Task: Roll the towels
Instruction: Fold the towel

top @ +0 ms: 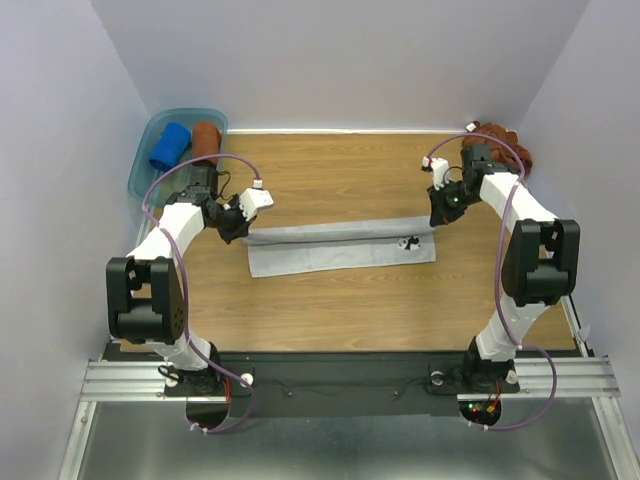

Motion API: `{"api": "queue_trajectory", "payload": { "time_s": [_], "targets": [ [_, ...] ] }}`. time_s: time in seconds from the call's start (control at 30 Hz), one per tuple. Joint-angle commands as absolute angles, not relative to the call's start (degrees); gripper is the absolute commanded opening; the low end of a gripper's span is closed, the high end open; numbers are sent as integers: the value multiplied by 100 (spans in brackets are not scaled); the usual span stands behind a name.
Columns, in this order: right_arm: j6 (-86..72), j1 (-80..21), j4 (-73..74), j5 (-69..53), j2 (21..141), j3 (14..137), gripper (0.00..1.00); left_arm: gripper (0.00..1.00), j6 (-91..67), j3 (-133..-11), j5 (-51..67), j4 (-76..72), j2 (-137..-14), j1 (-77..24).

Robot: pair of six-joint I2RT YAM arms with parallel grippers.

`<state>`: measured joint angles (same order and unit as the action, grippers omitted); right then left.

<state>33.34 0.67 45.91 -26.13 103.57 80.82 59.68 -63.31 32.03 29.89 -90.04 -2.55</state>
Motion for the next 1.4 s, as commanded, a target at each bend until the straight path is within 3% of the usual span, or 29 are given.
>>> {"api": "queue_trajectory", "payload": {
  "time_s": [0.0,0.7,1.37],
  "targets": [
    [3753,141,4518,-2426,10204,7928,1,0,6249,-5960,3155,3138,-8675,-281],
    [3797,141,4509,-2628,10292,7409,1,0,6144,-4702,2567,2444,-8376,-1010],
    [3735,141,4719,-2619,9827,7673,1,0,5933,-5255,2566,2636,-8420,-1002]
  ]
}}
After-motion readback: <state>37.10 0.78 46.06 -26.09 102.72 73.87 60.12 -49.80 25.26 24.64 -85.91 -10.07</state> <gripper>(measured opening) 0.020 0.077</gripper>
